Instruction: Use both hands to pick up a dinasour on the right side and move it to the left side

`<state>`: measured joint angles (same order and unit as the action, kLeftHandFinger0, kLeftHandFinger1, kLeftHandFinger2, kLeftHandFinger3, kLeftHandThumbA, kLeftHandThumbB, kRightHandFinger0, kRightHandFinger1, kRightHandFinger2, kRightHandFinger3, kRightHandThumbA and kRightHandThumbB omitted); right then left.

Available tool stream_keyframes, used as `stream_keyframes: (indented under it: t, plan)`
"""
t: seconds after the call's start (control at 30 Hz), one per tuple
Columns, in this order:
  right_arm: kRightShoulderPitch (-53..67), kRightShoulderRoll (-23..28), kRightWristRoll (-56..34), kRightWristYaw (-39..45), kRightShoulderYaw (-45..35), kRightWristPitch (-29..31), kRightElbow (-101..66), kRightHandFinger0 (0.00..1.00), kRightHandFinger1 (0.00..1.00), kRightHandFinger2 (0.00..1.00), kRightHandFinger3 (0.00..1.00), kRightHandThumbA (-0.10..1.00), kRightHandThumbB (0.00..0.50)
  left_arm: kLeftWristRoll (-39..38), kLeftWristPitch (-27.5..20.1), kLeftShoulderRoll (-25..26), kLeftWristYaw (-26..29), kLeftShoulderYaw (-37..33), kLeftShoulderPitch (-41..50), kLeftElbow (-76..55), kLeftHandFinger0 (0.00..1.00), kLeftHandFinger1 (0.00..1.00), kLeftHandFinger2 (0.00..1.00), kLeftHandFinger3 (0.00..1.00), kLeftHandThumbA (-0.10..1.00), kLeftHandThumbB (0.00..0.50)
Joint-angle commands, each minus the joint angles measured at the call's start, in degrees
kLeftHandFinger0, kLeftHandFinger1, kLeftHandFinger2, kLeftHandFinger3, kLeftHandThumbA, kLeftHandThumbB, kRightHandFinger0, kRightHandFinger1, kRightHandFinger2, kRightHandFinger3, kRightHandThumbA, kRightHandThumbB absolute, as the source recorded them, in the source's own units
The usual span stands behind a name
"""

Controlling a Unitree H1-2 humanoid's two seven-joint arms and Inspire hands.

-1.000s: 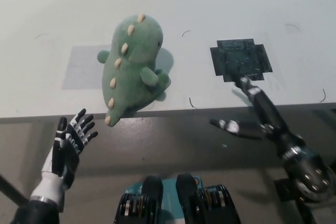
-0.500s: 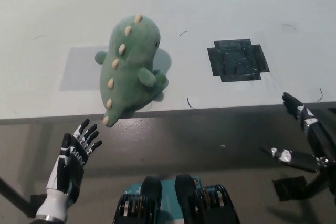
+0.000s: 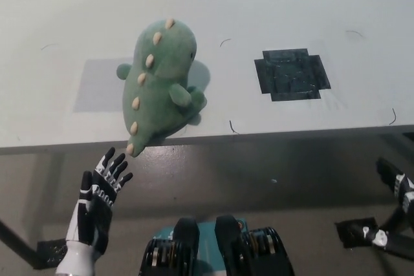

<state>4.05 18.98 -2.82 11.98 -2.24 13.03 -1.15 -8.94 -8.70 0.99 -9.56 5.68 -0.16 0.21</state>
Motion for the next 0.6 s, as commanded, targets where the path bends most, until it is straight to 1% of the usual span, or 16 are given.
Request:
stream_keyframes:
  t: [0.0,0.03,0.13,0.33,0.4,0.47,0.57]
  plan:
    - [0.7,-0.9,-2.5,-0.2,-0.9,2.7,-2.8,1.0,1.0,1.0,1.0,1.0,0.157,-1.5,-3.2,-0.6,0.8,0.2,0.6,-1.9,1.0,1.0,1.0,1.0,1.0,0.436]
    - [1.3,-1.4,-2.7,-0.5,-1.0,3.1,-3.0,1.0,1.0,1.0,1.0,1.0,0.139,-1.5,-3.6,-0.5,0.3,0.0,0.6,-1.6,1.0,1.0,1.0,1.0,1.0,0.427]
    - [1.8,-2.1,-2.4,-0.8,-1.2,2.5,-3.3,1.0,1.0,1.0,1.0,1.0,0.152,-1.9,-3.5,-0.6,0.2,0.0,1.0,-1.8,1.0,1.0,1.0,1.0,1.0,0.428]
    - [2.3,-2.5,-2.4,-0.8,-1.6,3.0,-2.8,1.0,1.0,1.0,1.0,1.0,0.146,-2.4,-3.7,-1.0,0.4,-0.1,1.5,-1.9,1.0,1.0,1.0,1.0,1.0,0.417]
    - [2.2,-2.5,-2.5,-0.8,-1.8,2.9,-3.0,1.0,1.0,1.0,1.0,1.0,0.125,-3.2,-3.6,-1.2,0.2,0.0,1.3,-1.5,1.0,1.0,1.0,1.0,1.0,0.402]
    - [2.1,-2.6,-2.6,-0.8,-1.9,2.7,-3.1,1.0,1.0,1.0,1.0,1.0,0.125,-3.3,-3.8,-1.2,0.2,0.0,1.2,-1.2,1.0,1.0,1.0,1.0,1.0,0.395]
    - [2.1,-2.6,-2.6,-0.8,-2.0,2.3,-3.2,1.0,1.0,1.0,1.0,1.0,0.139,-3.8,-3.3,-1.4,0.0,-0.1,1.3,-1.5,1.0,1.0,1.0,1.0,1.0,0.388]
